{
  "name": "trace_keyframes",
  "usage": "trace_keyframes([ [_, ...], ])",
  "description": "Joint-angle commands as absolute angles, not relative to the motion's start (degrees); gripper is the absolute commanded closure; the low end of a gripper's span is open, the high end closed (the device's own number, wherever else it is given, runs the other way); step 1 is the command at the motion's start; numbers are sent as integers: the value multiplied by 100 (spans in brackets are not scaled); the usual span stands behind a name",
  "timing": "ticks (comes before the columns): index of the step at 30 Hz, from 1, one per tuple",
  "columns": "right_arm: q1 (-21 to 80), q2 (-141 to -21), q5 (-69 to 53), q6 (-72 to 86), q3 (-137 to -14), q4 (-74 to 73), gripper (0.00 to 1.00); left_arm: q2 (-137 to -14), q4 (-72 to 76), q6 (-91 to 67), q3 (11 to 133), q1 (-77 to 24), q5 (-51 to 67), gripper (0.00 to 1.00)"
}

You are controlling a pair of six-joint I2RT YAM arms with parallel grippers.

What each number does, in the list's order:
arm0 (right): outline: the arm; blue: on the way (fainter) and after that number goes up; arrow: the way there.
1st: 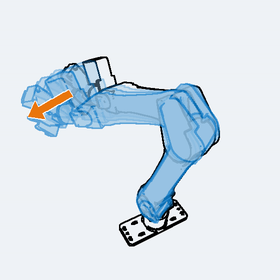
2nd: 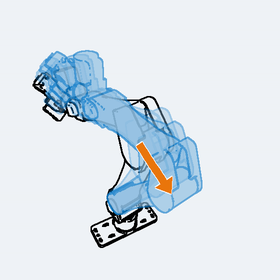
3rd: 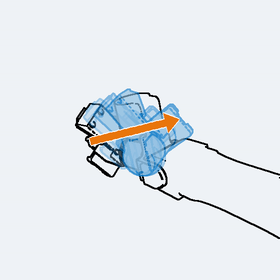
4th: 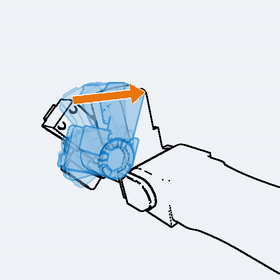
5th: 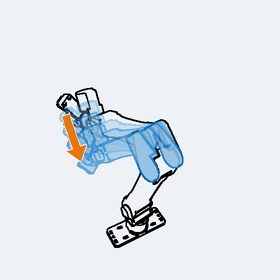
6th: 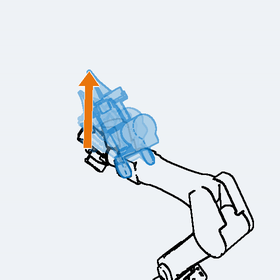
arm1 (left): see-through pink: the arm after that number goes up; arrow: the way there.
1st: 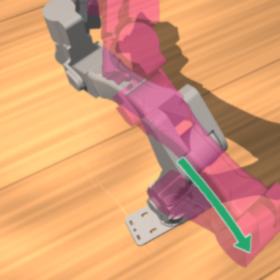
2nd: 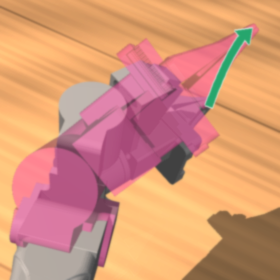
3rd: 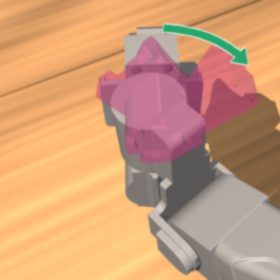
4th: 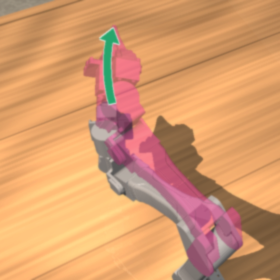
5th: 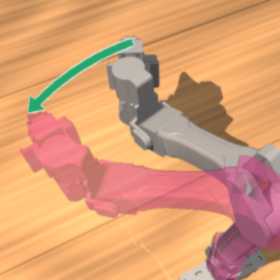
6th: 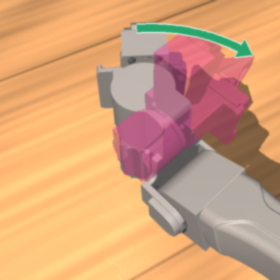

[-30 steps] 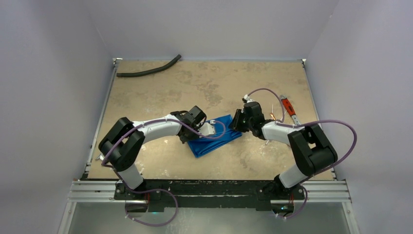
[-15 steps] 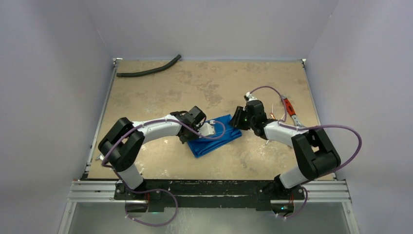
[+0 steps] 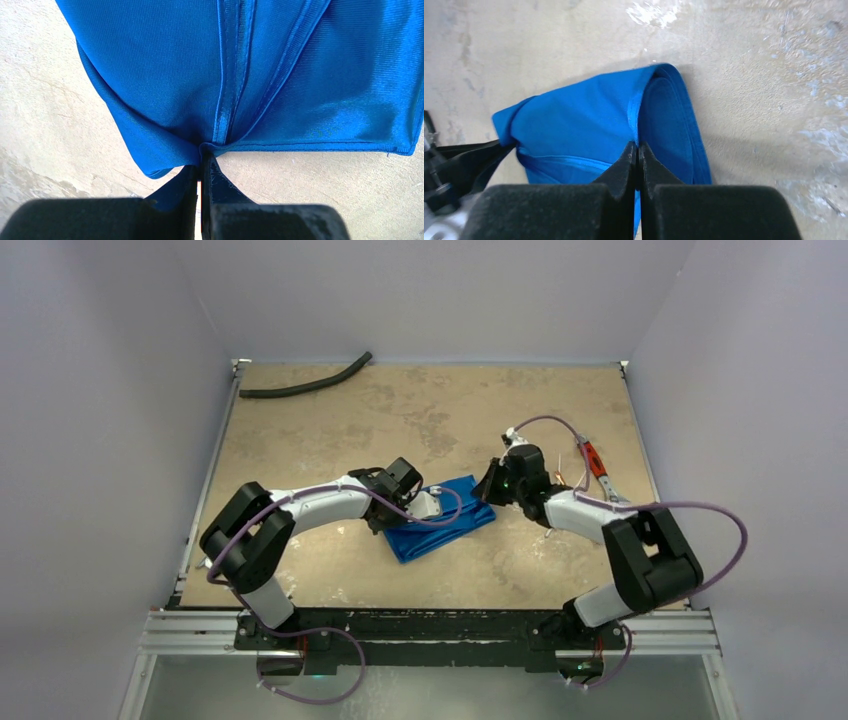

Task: Fold the napkin into a case and place the utensils inside
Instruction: Smooth out the 2/3-rectangle-folded napkin at the center of the board.

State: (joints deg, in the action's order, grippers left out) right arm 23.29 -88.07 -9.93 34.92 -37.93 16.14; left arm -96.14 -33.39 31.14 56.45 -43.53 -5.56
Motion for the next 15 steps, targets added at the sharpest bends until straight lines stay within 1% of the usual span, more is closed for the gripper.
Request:
trace_keyframes([
  [1,2312,-8008,-858,3471,-3592,1320,100,-9377,-3224,3215,5655,-4353,-650,100],
  [7,2307,-7757,-945,3478,-3007,1363,100,-9369,-3263,3201,5651,-4352,-656,100],
  [13,2312,-8277,-858,3373,-2797,1463,100,-9301,-3352,3264,5682,-4355,-691,100],
  [15,2312,-8343,-791,3255,-2896,1404,87,-9269,-3375,3271,5676,-4358,-696,100],
])
